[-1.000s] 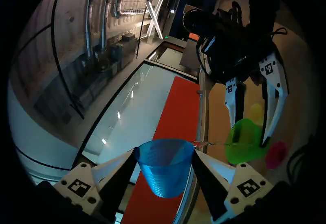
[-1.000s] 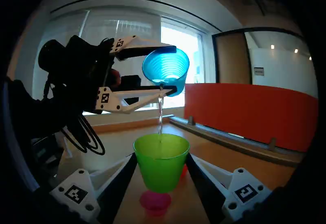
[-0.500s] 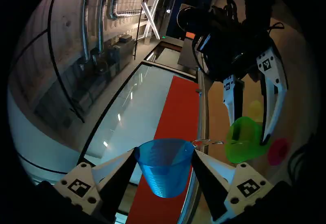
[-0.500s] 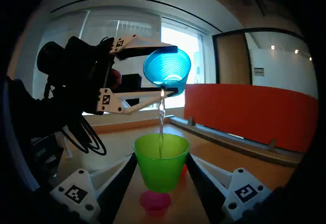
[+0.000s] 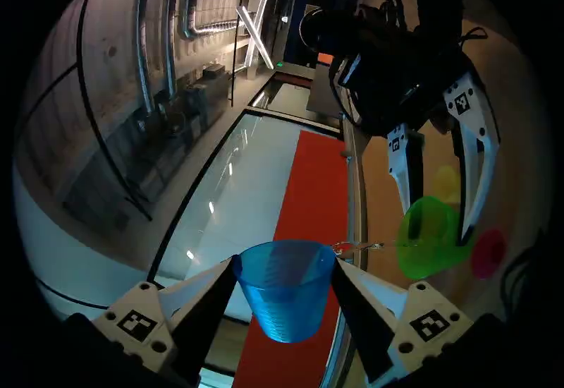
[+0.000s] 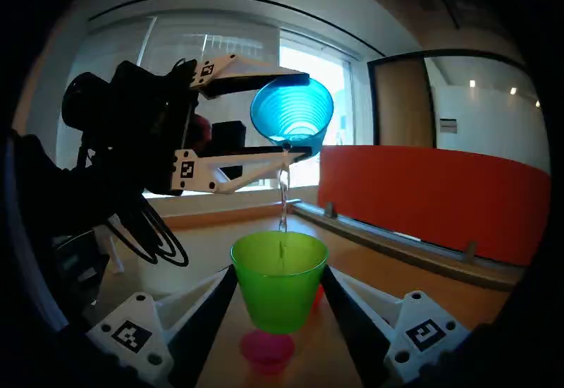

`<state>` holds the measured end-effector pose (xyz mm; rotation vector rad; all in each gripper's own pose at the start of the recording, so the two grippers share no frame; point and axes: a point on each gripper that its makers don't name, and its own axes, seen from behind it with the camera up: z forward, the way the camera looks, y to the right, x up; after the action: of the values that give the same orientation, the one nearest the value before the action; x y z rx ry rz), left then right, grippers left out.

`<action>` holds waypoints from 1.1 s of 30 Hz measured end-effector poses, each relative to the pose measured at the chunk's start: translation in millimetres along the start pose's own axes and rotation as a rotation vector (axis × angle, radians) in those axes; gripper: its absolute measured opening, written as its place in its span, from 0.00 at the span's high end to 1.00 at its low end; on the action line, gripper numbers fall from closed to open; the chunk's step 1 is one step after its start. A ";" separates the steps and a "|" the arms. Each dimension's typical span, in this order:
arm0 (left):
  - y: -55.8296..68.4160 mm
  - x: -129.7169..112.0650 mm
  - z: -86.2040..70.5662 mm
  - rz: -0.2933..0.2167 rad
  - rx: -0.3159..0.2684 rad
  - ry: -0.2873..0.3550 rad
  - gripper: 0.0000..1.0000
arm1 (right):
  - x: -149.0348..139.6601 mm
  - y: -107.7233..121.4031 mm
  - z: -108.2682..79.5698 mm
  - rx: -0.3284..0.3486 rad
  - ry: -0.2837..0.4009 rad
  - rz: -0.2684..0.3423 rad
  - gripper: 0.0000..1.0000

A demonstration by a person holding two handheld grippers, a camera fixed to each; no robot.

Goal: Pour water

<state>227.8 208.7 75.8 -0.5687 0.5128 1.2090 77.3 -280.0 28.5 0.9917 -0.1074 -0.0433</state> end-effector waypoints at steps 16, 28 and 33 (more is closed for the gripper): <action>-1.6 4.9 0.2 0.063 0.010 0.003 0.11 | 1.7 1.1 -0.8 -0.001 0.006 -0.003 0.11; -4.8 6.7 0.8 0.107 0.019 0.004 0.11 | 1.9 2.6 -1.1 -0.003 0.008 -0.008 0.11; -7.3 6.4 2.0 0.132 0.027 0.002 0.11 | 2.6 3.0 -0.4 -0.003 0.010 -0.008 0.11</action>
<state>236.7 212.7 74.2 -0.5196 0.5752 1.3251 79.9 -278.3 31.0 0.9889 -0.0937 -0.0457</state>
